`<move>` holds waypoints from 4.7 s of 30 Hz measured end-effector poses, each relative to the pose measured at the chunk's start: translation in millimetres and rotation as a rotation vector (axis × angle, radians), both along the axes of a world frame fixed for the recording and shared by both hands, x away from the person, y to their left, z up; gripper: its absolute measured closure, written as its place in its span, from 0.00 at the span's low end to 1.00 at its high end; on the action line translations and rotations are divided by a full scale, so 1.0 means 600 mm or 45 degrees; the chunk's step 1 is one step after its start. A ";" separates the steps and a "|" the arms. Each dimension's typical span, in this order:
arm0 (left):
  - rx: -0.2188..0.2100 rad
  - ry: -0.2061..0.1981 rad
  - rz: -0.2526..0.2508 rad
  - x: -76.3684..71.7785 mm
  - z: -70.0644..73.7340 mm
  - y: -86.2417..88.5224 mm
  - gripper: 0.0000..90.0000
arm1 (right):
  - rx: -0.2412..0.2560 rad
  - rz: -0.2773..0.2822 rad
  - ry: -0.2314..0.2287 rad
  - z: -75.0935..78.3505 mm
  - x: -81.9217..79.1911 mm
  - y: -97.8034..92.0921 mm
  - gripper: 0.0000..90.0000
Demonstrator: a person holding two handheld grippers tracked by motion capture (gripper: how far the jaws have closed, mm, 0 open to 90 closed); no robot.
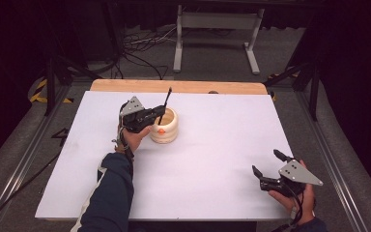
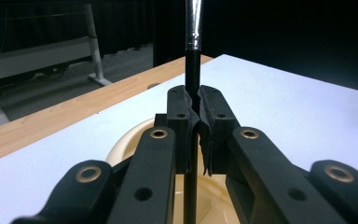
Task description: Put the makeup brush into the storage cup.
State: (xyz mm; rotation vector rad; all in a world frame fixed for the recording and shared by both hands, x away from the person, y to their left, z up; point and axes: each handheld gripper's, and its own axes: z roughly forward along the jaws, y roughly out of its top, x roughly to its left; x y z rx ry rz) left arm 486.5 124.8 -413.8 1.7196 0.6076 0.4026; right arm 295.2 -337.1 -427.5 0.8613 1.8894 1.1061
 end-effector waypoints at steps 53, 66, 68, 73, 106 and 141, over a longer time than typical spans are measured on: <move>0.239 -0.112 0.151 -0.062 0.074 0.030 0.01 | 0.004 0.004 0.009 -0.002 0.000 -0.001 0.13; 0.292 -0.182 0.104 -0.094 0.095 0.033 0.03 | 0.004 0.004 0.010 -0.002 0.001 -0.002 0.13; 0.300 -0.189 0.103 -0.098 0.097 0.034 0.03 | 0.007 0.003 0.011 -0.001 0.000 -0.002 0.13; 0.311 -0.195 0.095 -0.107 0.096 0.035 0.03 | 0.006 0.002 0.008 -0.001 0.000 -0.001 0.13; 0.381 -0.270 0.038 -0.181 0.099 0.058 0.04 | -0.019 0.012 0.001 0.001 -0.003 0.005 0.13; 0.492 -0.174 0.076 -0.258 0.022 0.137 0.05 | -0.051 0.018 0.019 -0.003 -0.004 0.011 0.13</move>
